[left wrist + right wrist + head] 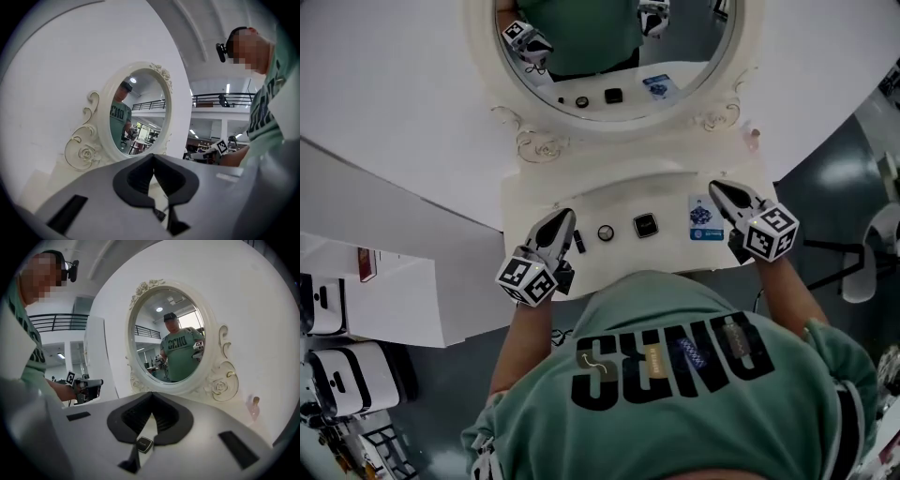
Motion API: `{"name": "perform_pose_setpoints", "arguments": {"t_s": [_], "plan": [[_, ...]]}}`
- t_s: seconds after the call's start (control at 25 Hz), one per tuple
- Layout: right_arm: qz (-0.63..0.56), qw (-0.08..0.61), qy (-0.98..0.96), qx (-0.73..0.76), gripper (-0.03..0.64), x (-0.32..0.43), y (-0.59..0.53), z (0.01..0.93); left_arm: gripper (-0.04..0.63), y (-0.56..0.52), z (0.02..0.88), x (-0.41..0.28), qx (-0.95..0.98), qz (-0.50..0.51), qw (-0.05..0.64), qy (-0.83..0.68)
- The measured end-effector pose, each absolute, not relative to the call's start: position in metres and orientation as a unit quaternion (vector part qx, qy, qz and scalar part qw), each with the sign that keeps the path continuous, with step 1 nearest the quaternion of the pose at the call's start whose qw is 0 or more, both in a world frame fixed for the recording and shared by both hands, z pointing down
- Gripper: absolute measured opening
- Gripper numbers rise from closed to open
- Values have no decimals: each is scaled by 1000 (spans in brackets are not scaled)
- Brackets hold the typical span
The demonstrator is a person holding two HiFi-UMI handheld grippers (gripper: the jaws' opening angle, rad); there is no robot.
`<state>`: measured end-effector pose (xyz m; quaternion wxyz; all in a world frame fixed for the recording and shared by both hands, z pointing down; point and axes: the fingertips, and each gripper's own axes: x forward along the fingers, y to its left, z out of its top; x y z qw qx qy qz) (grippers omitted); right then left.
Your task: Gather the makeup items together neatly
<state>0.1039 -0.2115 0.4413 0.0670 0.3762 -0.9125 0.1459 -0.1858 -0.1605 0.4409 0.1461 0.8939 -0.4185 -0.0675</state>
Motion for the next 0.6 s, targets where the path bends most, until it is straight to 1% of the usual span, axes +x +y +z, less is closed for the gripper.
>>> {"name": "perform_pose_setpoints", "arguments": {"t_s": [0.12, 0.36, 0.6], "plan": [[153, 67, -914, 370, -6, 120, -213, 441, 11, -152, 441, -175, 883, -82, 155, -435], [154, 51, -919, 359, -6, 136, -226, 432, 11, -153, 432, -152, 883, -83, 143, -439], [149, 80, -921, 351, -8, 135, -227, 440, 11, -154, 430, -148, 882, -89, 142, -441]]}}
